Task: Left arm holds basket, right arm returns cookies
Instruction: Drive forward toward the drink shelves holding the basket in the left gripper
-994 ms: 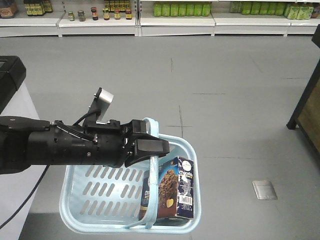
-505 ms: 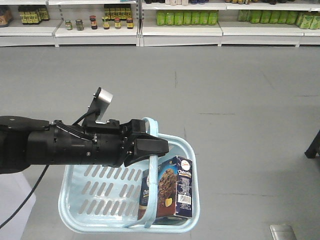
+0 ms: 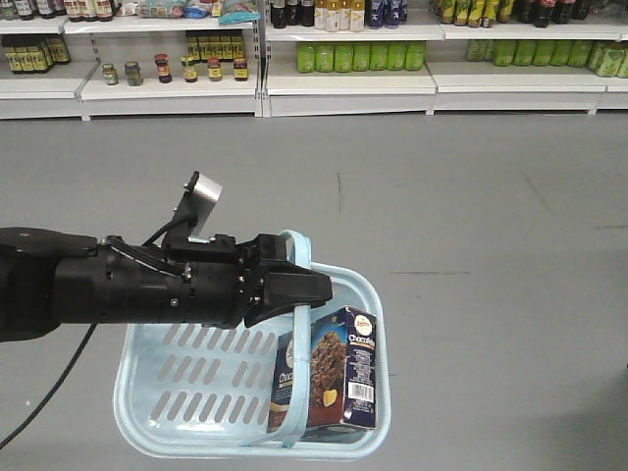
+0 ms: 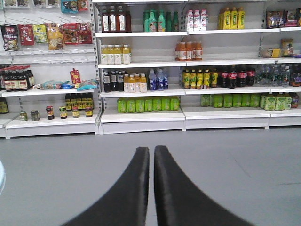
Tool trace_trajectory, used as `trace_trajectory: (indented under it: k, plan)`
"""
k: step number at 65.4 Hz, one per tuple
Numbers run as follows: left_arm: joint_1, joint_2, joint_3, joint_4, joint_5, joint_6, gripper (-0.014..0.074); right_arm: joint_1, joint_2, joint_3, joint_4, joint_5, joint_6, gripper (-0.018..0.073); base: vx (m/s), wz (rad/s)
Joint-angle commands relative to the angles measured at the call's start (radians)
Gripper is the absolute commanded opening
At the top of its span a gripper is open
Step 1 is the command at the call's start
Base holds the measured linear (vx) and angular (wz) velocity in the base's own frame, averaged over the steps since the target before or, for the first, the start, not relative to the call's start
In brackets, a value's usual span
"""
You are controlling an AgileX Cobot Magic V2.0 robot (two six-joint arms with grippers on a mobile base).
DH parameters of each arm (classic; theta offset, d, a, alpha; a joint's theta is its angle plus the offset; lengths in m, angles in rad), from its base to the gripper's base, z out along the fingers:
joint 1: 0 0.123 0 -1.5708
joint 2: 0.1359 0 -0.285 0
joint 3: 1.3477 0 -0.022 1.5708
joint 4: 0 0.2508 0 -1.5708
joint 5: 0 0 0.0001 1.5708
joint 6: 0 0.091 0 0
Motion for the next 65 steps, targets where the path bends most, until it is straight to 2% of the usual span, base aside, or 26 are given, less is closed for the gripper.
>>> trace_trajectory:
  k: [1, 65]
  plan:
    - [-0.004, -0.051, -0.029, -0.102, 0.057, 0.010, -0.0003, -0.005, -0.013, 0.018, -0.007, -0.075, -0.003, -0.0006, 0.50, -0.06]
    - [-0.004, -0.051, -0.029, -0.102, 0.057, 0.010, -0.0003, -0.005, -0.013, 0.018, -0.007, -0.075, -0.003, -0.0006, 0.50, 0.02]
